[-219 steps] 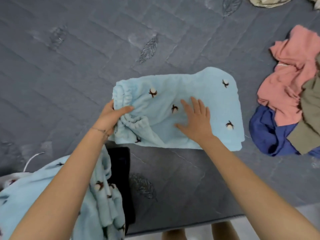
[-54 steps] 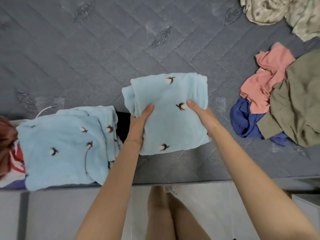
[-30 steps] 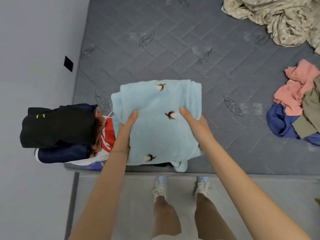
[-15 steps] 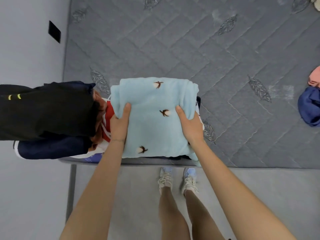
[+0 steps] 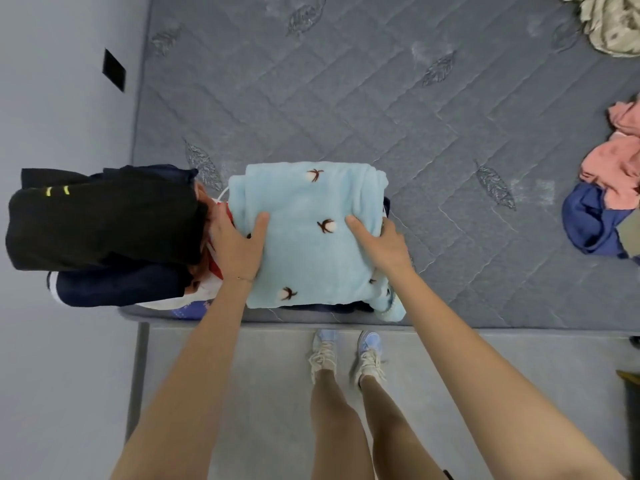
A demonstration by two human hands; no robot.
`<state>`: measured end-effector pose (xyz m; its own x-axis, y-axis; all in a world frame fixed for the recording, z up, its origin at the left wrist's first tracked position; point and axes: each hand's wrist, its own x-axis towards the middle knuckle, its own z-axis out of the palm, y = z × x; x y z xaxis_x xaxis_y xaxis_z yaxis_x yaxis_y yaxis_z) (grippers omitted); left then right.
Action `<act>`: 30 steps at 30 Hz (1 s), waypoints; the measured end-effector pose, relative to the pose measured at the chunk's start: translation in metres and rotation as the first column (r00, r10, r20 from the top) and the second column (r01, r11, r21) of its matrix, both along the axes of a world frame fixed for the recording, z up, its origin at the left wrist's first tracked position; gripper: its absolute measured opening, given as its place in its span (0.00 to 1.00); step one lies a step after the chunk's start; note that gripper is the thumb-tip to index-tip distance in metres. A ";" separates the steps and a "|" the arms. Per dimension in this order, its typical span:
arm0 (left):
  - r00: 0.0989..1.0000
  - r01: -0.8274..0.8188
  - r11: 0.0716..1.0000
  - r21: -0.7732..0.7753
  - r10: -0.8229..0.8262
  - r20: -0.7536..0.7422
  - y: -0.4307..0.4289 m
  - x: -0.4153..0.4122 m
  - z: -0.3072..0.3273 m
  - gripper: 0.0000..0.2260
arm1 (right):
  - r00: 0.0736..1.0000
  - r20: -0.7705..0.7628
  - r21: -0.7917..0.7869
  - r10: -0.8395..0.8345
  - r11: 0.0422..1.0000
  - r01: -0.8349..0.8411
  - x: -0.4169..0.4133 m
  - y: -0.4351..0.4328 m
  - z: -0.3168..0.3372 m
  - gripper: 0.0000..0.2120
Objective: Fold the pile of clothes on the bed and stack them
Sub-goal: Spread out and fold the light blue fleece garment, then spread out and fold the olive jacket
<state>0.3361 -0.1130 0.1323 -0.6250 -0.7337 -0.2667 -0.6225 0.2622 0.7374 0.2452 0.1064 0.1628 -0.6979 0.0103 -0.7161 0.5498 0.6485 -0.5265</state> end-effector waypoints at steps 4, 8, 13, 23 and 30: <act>0.986 0.158 0.948 -0.277 -0.134 0.102 0.013 0.000 0.040 0.37 | 0.990 -0.104 0.110 0.090 0.991 -0.079 0.006 0.015 0.034 0.46; 0.933 0.359 0.860 -0.363 -0.316 0.173 0.033 -0.003 0.063 0.35 | 0.942 -0.211 0.252 0.261 0.946 -0.206 0.007 0.030 0.060 0.40; 0.831 0.556 0.737 -0.384 -0.504 0.236 0.077 -0.022 0.085 0.30 | 0.850 -0.287 0.413 0.442 0.858 -0.307 0.004 0.067 0.089 0.36; 0.673 0.736 0.552 -0.392 -0.656 0.341 0.252 -0.086 0.105 0.28 | 0.782 -0.233 0.596 0.577 0.721 -0.354 -0.022 0.246 0.107 0.36; 0.583 0.805 0.435 -0.404 -0.705 0.404 0.413 -0.118 0.111 0.32 | 0.819 -0.189 0.627 0.542 0.709 -0.324 -0.029 0.406 0.117 0.36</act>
